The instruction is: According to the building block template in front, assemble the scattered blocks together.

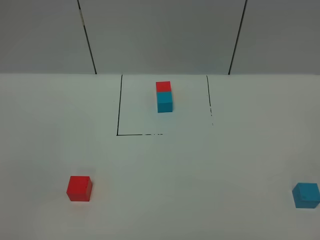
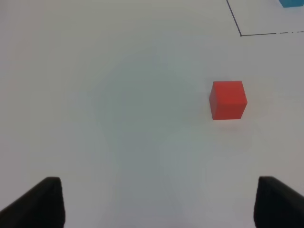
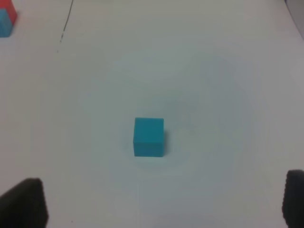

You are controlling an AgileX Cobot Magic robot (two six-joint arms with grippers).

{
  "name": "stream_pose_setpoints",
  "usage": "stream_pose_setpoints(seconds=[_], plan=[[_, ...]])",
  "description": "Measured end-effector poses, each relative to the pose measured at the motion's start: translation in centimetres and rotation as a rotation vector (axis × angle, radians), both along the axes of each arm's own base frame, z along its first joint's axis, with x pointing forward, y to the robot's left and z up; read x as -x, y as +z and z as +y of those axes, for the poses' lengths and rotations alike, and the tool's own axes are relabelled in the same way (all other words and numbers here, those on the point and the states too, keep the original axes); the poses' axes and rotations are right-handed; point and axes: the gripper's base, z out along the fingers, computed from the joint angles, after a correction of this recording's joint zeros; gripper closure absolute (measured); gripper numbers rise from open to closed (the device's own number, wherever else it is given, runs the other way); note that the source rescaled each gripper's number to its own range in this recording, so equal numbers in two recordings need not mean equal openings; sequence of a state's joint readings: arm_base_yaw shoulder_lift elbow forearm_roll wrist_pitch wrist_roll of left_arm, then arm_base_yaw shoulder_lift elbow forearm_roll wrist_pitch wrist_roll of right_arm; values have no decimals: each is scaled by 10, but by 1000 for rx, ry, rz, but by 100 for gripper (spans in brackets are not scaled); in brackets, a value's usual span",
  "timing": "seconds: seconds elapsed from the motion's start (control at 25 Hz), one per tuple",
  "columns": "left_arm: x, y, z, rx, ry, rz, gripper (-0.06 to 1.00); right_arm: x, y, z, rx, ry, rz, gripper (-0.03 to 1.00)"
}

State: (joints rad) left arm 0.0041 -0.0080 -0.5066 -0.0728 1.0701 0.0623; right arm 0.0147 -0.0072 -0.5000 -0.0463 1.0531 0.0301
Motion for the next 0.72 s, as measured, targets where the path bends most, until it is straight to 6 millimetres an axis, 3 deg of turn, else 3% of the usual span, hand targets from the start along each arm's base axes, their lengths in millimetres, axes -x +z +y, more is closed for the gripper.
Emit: stream_pose_setpoints(seconds=[0.72], plan=[[0, 0, 0, 0, 0, 0, 25, 0, 0, 0, 0, 0, 0, -3]])
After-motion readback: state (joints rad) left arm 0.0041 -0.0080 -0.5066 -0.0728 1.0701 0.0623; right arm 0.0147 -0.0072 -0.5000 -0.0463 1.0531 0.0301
